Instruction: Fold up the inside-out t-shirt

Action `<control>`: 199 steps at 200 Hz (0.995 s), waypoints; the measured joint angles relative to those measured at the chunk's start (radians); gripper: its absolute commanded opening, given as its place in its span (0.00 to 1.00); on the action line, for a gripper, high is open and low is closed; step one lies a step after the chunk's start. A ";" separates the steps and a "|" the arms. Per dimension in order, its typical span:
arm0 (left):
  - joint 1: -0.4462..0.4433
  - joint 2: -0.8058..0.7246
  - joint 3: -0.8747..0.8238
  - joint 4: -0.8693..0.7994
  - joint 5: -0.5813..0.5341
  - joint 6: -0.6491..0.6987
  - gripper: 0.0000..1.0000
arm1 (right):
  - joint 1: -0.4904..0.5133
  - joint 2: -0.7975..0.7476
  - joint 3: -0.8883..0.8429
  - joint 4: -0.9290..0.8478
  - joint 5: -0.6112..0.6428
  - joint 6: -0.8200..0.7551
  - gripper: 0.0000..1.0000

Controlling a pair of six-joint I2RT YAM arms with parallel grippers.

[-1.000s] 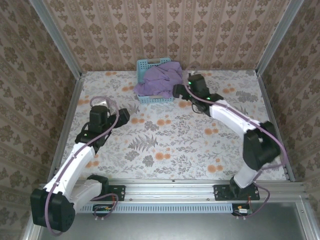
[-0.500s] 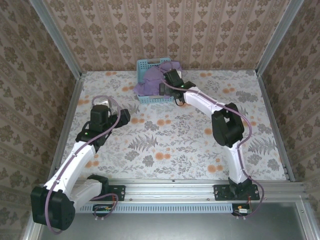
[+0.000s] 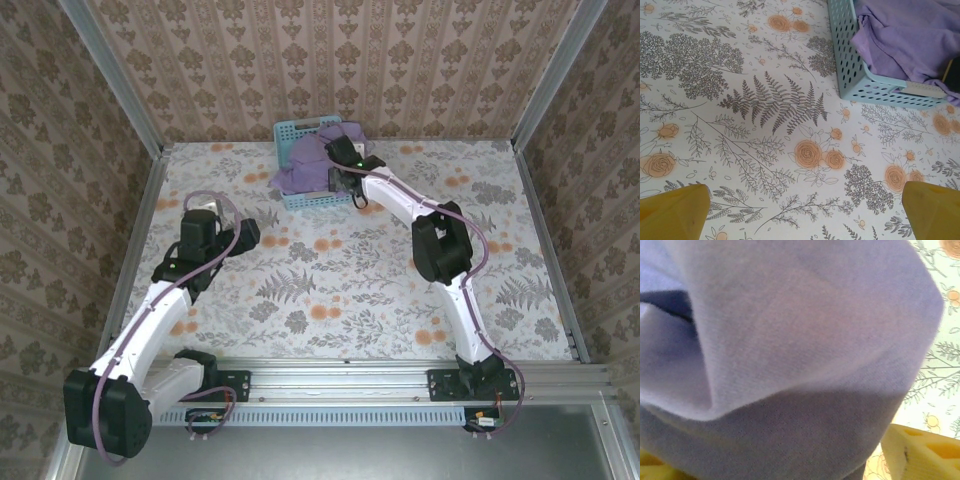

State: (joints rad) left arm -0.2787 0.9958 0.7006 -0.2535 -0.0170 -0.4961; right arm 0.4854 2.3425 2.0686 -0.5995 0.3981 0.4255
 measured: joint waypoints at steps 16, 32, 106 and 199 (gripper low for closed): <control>0.000 0.000 -0.003 -0.001 0.002 0.000 1.00 | -0.008 0.000 0.001 -0.013 0.019 -0.003 0.78; 0.000 0.000 -0.005 0.000 0.003 0.000 1.00 | -0.008 0.000 0.001 -0.014 0.023 -0.013 0.84; 0.000 0.008 -0.007 0.000 0.014 0.000 1.00 | 0.048 0.000 0.061 -0.005 0.058 -0.141 0.95; -0.163 0.502 0.462 0.006 0.006 -0.008 1.00 | 0.024 -0.307 -0.286 0.107 -0.040 -0.121 1.00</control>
State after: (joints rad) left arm -0.4412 1.4979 1.1629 -0.2474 -0.0109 -0.5045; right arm 0.5091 2.0354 1.7821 -0.4923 0.3584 0.3042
